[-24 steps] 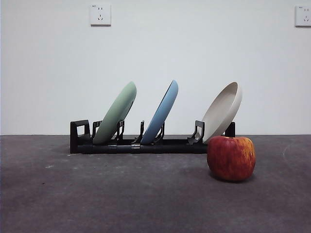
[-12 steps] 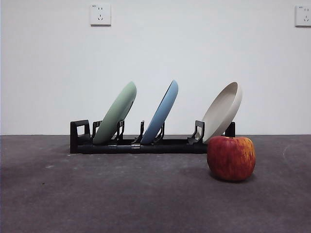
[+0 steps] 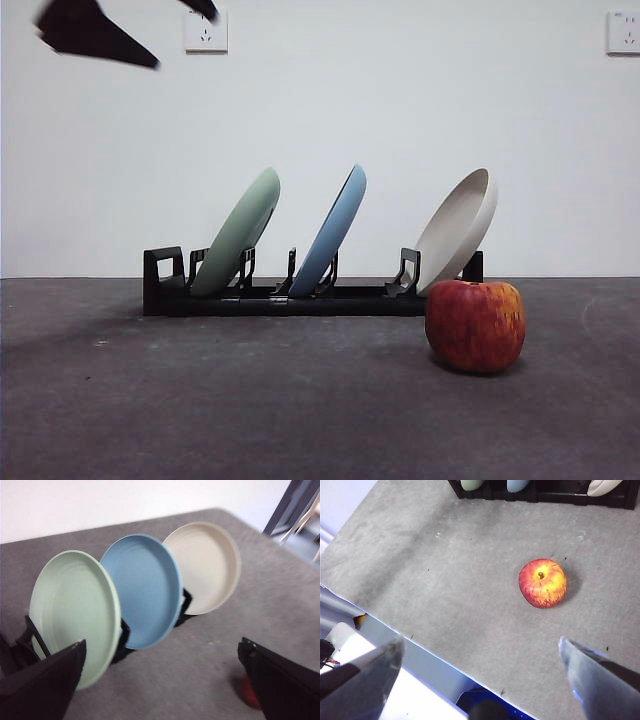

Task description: Take the green plate from the plate rack,put the plate on the table,take the apple from the table,put the apple in the plate

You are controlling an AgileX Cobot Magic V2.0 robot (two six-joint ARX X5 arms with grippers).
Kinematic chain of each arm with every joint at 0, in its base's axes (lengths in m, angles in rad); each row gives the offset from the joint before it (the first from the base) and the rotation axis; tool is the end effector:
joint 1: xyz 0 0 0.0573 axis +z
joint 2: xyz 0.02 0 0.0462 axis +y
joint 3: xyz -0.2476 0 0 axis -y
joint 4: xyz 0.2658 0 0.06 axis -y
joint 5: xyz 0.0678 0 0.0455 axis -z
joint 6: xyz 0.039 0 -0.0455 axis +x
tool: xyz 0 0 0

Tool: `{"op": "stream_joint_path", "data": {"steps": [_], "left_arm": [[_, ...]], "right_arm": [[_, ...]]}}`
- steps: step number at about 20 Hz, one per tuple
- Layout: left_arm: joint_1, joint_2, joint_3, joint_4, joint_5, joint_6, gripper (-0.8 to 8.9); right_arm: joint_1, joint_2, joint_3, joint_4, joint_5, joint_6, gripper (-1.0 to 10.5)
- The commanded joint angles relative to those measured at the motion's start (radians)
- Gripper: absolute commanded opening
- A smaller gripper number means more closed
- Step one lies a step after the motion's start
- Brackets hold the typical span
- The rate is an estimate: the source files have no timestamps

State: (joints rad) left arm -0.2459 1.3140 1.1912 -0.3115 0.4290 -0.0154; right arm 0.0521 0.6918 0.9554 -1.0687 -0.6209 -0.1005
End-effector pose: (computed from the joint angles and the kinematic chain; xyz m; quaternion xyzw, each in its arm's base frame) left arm 0.3083 -0.0941 0.3265 -0.0268 0.2170 -0.3216 0.9213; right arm 0.1379 0.0299 0.3169 0.0662 0.3603 0.3223 0.8729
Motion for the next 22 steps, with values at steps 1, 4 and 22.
{"op": "stream_joint_path", "data": {"steps": [1, 4, 22], "left_arm": [[-0.030, 0.132, 0.074, 0.011, -0.062, 0.064, 6.87], [-0.061, 0.275, 0.148, 0.079, -0.126, 0.078, 6.87], [-0.101, 0.613, 0.223, 0.315, -0.187, 0.093, 1.39]], "right_arm": [[0.002, 0.008, 0.002, 0.005, -0.001, 0.005, 6.9], [0.002, 0.014, 0.002, 0.005, -0.001, 0.005, 6.9], [0.002, 0.023, 0.002, 0.005, 0.000, 0.004, 6.9]]}}
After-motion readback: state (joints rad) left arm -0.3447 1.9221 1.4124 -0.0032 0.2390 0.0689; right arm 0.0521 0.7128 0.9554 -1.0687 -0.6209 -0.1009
